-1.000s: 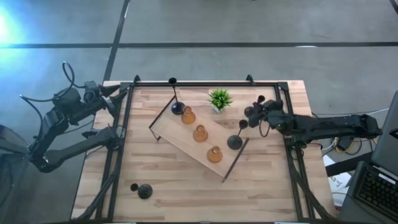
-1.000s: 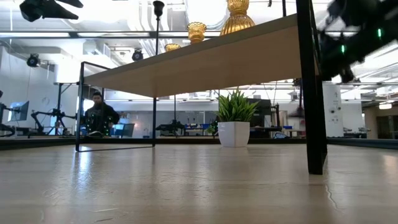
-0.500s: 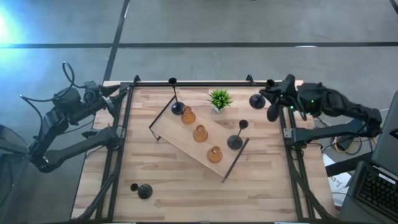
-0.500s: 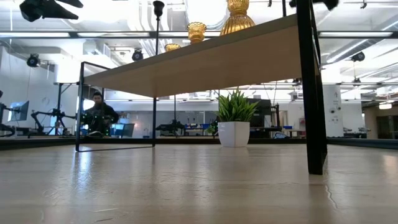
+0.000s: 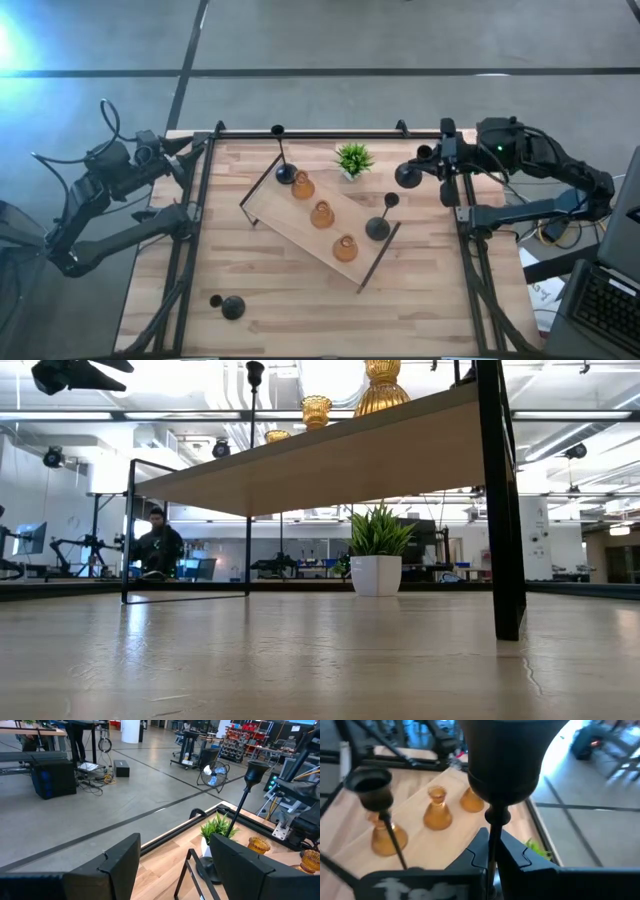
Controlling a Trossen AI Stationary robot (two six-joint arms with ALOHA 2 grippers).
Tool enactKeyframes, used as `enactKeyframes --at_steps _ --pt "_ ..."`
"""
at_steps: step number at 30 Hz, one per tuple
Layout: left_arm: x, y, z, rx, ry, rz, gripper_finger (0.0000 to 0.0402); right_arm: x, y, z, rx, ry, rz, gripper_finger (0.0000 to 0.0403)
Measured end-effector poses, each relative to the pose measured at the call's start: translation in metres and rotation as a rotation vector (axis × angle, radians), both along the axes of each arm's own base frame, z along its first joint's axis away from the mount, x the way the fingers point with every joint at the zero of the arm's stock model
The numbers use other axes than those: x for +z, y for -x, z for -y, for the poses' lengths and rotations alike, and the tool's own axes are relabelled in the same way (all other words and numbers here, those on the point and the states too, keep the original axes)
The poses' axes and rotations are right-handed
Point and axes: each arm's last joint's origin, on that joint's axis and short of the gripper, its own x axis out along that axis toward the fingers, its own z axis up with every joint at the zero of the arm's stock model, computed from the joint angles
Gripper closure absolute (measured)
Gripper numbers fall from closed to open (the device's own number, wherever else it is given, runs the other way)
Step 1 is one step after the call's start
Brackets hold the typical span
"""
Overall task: Pick & Place candle stick holders
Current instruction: Put the black candle holder on the shelf
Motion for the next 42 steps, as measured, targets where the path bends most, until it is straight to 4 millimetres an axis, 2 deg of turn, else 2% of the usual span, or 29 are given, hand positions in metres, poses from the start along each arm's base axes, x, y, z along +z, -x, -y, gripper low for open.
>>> enactKeyframes --at_steps 5,17,24,30,42 --pt "0.000 0.000 0.000 0.000 0.000 0.000 0.0158 -0.010 -0.007 0.014 0.103 -0.051 -0.025 0.0394" --pt "0.000 0.000 0.000 0.000 0.000 0.000 0.0158 -0.025 -0.042 0.055 0.341 -0.141 0.005 0.0394" --pt "0.000 0.000 0.000 0.000 0.000 0.000 0.0158 -0.028 -0.059 0.061 0.479 -0.185 0.061 0.0394" --pt "0.000 0.000 0.000 0.000 0.000 0.000 0.0158 -0.033 -0.067 0.065 0.514 -0.156 0.103 0.0394" --pt "0.000 0.000 0.000 0.000 0.000 0.000 0.0158 -0.071 -0.079 0.069 0.549 -0.194 0.156 0.0394"
